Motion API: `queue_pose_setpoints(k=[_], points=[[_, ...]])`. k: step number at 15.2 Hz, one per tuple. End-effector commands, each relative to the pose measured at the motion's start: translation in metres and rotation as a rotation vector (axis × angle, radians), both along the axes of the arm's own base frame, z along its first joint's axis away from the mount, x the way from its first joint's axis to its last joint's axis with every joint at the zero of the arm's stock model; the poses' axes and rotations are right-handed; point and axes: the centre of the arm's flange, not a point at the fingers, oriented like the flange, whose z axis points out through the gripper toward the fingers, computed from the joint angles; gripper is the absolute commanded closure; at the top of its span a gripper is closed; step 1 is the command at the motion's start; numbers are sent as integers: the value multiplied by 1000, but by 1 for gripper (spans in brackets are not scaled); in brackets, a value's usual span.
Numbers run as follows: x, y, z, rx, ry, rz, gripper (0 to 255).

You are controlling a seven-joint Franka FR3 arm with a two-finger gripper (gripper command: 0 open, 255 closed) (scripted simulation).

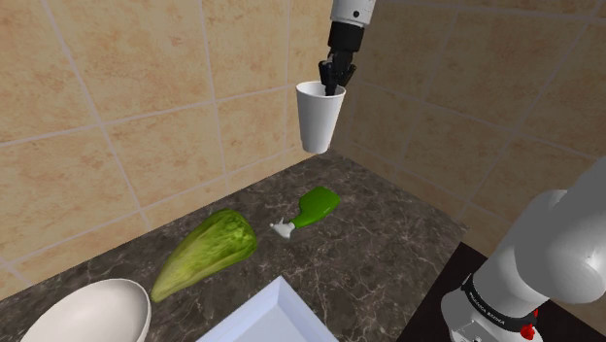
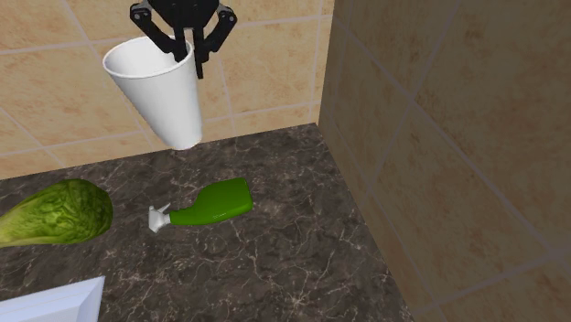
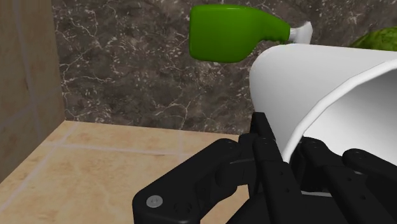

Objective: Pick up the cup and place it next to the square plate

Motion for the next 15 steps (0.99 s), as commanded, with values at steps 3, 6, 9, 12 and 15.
queue_pose_setpoints(k=[3,6,9,12,15], points=[[-42,32,1,0,-1,-1,255],[-74,56,1,0,-1,-1,255],[-105,80,1,0,-1,-1,255],[-137,104,1,0,-1,-1,255],[-168,129,1,0,-1,-1,255]])
